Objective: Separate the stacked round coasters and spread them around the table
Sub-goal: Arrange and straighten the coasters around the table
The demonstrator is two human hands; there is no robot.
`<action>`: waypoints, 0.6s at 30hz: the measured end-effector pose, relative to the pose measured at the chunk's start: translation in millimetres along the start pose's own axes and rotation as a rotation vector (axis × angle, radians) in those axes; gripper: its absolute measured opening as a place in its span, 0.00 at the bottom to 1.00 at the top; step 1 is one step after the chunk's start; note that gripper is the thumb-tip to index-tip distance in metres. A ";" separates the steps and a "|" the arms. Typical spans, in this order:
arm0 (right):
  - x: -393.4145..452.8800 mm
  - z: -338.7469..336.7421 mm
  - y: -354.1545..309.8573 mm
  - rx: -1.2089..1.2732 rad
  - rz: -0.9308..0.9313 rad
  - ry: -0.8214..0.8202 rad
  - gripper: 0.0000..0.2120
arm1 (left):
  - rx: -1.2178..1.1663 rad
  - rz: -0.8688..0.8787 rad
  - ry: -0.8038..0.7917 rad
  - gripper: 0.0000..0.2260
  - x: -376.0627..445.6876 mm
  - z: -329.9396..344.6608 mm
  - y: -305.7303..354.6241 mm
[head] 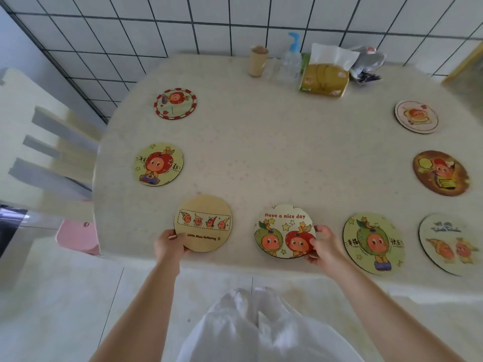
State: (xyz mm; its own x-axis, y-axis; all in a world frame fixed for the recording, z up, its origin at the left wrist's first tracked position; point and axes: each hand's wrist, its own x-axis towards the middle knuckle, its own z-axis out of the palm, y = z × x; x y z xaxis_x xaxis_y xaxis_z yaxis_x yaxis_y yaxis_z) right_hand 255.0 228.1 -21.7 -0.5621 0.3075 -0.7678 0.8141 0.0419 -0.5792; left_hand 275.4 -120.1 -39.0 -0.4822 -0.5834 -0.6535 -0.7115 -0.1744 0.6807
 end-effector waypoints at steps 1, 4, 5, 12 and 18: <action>-0.3 2.7 -0.1 0.025 0.002 0.001 0.14 | -0.048 -0.023 -0.002 0.06 -2.5 -0.5 -2.3; -1.4 13.7 -0.3 0.039 -0.003 -0.021 0.14 | -0.169 -0.099 0.004 0.07 -8.9 -1.2 -12.8; -1.9 17.8 -0.5 0.045 -0.002 -0.027 0.14 | -0.200 -0.118 -0.001 0.08 -10.5 -1.0 -15.8; 2.0 28.6 3.4 -0.107 -0.077 0.070 0.11 | -0.268 -0.145 0.011 0.07 -12.5 -1.2 -19.4; 9.7 21.7 -4.5 -0.291 -0.190 0.148 0.13 | -0.250 -0.091 0.007 0.10 -5.8 -4.8 -16.5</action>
State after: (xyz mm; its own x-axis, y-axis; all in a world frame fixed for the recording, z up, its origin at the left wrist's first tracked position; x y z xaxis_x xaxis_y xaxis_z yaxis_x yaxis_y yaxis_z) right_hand 242.7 210.3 -32.4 -0.6973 0.4014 -0.5939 0.7167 0.3736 -0.5889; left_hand 292.4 -117.6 -44.8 -0.4180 -0.5616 -0.7141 -0.6033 -0.4162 0.6804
